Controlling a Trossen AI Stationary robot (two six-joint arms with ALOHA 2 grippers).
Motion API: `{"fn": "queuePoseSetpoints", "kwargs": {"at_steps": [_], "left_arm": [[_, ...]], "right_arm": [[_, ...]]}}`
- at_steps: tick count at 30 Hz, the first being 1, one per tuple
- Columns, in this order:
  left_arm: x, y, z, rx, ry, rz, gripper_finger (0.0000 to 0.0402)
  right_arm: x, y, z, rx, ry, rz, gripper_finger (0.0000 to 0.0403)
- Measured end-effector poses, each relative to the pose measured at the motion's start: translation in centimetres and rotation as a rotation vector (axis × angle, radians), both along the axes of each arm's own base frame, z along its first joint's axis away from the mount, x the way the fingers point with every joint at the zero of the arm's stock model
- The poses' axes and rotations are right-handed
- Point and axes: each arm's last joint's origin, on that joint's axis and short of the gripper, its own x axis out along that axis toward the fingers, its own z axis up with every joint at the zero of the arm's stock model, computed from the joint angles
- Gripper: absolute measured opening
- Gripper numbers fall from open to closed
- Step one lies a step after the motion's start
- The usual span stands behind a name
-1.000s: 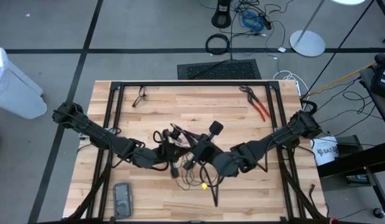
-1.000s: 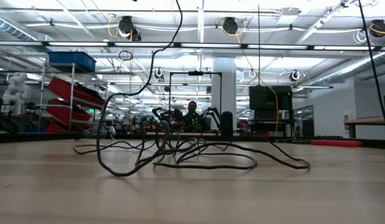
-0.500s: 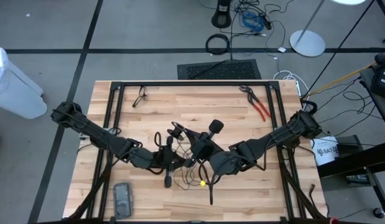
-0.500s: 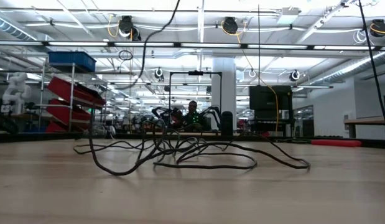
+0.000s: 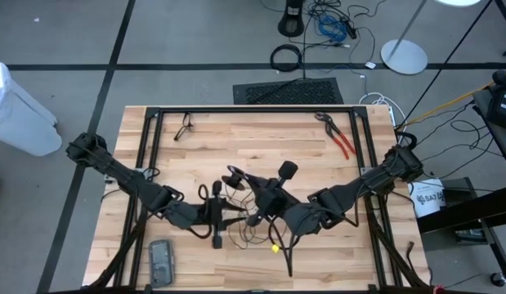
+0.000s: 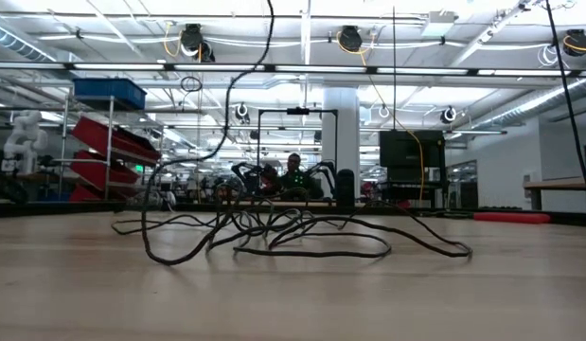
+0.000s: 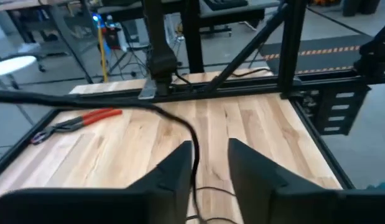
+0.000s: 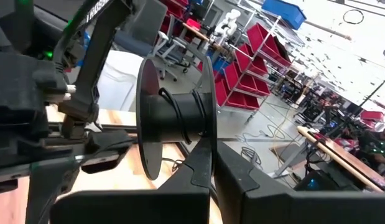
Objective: Coil cords
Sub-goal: Coil the black wire onto the spool
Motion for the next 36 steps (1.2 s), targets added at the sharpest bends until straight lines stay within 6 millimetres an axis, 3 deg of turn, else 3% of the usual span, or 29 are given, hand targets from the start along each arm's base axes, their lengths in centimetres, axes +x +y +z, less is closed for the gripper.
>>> {"fn": "queuePoseSetpoints", "kwargs": {"at_steps": [9,19,36], "left_arm": [[-1.1,-1.4,0.1,0.033,-0.033,0.104,0.0178],[-2.7,-2.4,0.6,0.093,-0.114,0.404,0.018],[-2.7,-2.5,1.5,0.011,-0.184,0.415,0.018]], "right_arm": [[-1.1,0.4,1.0,0.006,-0.019,0.02,0.0],[-1.5,0.7,1.3,0.008,-0.024,0.028,0.0],[-1.5,0.7,1.3,0.011,-0.027,0.026,0.0]]}}
